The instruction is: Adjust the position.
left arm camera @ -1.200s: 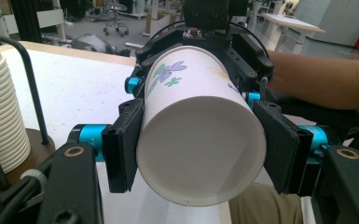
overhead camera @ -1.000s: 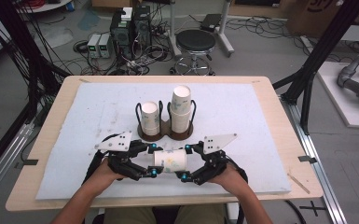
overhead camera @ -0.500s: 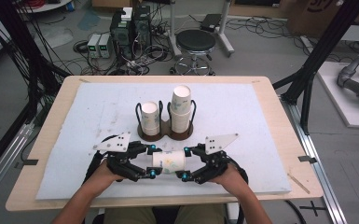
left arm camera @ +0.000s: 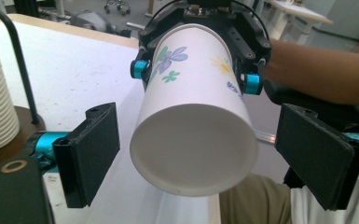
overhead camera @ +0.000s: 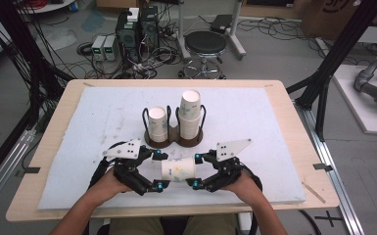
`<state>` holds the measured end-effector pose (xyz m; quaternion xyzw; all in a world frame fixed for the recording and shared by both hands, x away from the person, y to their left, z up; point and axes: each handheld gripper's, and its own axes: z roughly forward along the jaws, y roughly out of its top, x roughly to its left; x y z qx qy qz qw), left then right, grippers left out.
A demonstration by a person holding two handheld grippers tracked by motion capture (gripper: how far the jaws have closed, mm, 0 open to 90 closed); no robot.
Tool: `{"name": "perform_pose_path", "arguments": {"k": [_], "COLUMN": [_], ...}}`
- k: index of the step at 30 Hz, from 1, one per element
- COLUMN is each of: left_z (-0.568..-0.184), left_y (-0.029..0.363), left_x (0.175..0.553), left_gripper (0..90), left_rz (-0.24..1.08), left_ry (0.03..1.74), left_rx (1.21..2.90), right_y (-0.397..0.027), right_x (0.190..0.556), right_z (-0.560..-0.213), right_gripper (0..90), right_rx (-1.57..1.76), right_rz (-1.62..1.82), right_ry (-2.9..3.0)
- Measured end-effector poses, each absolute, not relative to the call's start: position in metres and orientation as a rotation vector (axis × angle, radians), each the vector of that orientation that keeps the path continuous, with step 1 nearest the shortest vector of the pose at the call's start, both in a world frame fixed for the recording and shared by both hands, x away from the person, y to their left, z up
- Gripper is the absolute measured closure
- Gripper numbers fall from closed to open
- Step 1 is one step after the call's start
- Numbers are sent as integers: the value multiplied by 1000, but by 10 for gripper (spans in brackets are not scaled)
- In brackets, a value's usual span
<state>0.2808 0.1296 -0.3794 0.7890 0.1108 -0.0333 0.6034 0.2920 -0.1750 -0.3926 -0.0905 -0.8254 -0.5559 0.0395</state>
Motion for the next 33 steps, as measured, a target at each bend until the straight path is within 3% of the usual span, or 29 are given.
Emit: {"name": "perform_pose_path", "arguments": {"k": [33], "left_z": [-364], "left_y": [133], "left_x": [287], "left_gripper": [153], "left_rz": [28], "left_ry": [294], "left_rx": [2053], "right_y": [-155], "right_x": [304], "right_z": [-342], "right_gripper": [317], "right_rx": [-128], "right_rz": [-1197], "right_ry": [-2999]}}
